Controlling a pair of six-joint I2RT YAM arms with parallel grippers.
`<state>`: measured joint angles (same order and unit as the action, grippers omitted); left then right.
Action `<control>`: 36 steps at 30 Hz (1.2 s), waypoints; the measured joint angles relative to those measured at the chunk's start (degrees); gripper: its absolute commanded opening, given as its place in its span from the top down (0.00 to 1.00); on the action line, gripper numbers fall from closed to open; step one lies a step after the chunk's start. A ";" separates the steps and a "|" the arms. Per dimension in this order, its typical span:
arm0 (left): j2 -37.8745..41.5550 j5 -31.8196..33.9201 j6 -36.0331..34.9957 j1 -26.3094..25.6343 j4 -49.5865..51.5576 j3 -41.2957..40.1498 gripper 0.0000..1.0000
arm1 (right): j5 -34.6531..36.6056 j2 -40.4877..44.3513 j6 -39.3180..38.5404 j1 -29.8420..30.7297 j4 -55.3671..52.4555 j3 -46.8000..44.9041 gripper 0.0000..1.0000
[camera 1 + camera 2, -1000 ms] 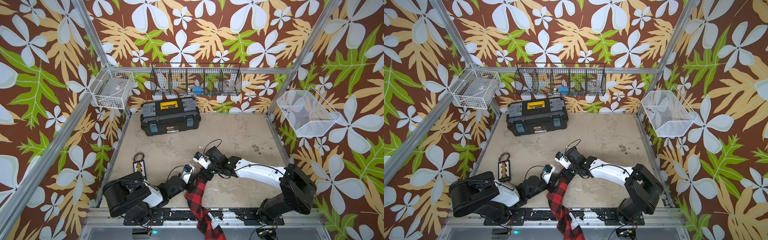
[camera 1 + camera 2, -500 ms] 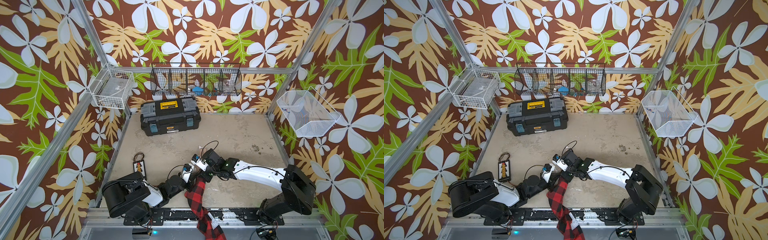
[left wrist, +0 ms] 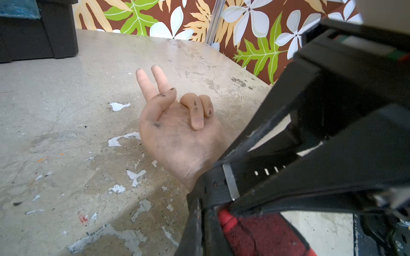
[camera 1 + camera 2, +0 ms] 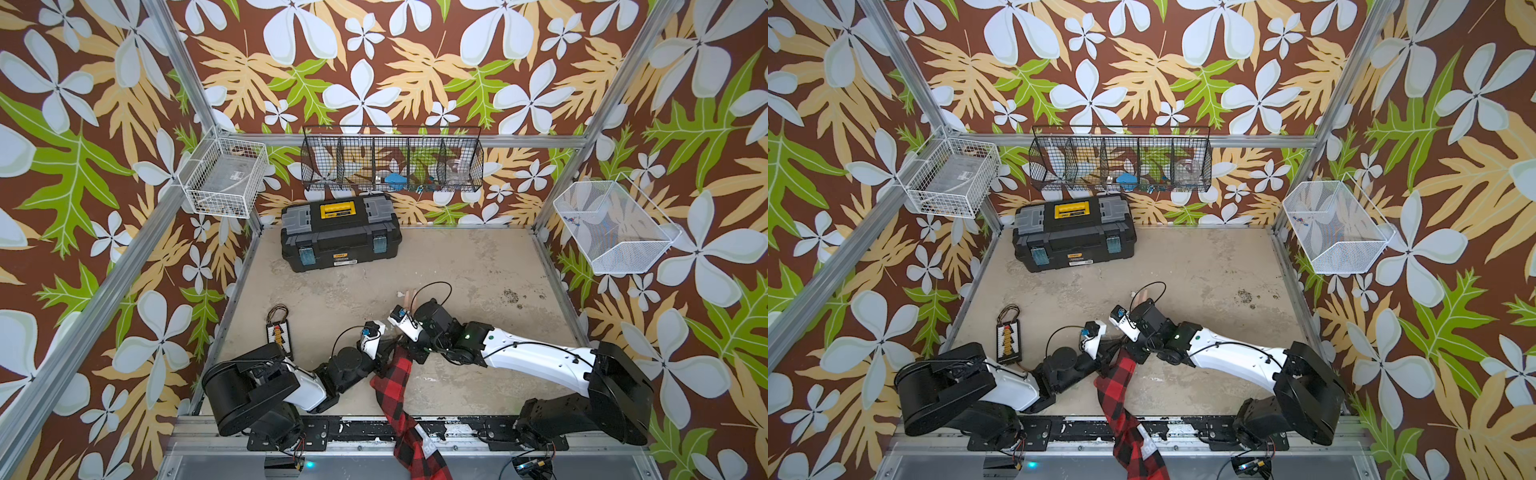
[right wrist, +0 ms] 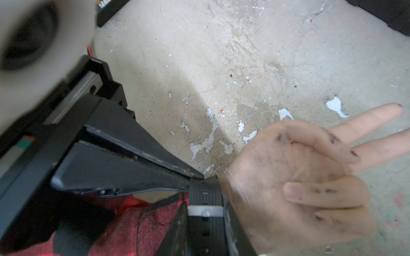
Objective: Take off the watch
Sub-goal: Untie the watch from the hand.
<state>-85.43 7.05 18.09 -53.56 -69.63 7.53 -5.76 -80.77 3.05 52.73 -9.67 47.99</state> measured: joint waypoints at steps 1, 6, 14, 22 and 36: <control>-0.02 -0.02 0.44 0.13 -0.15 -0.02 1.00 | -0.04 0.39 0.04 -0.13 0.46 -0.39 0.76; -0.50 -0.48 2.62 0.90 -1.68 0.00 1.00 | -0.52 2.78 0.92 -1.22 3.26 -2.97 0.76; -1.51 -1.84 6.36 2.03 -3.15 0.00 1.00 | -1.73 6.38 2.67 -2.58 8.39 -7.82 0.76; -1.36 -1.57 10.27 2.36 -0.28 1.11 1.00 | -1.11 8.24 4.04 -2.86 11.87 -11.10 0.76; -0.44 -0.22 1.29 2.16 10.64 7.98 0.63 | -0.07 8.04 2.80 -3.41 11.47 -12.37 0.77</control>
<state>-85.86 6.83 19.38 -51.40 -58.98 15.51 -5.82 -72.73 5.85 49.32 1.80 35.62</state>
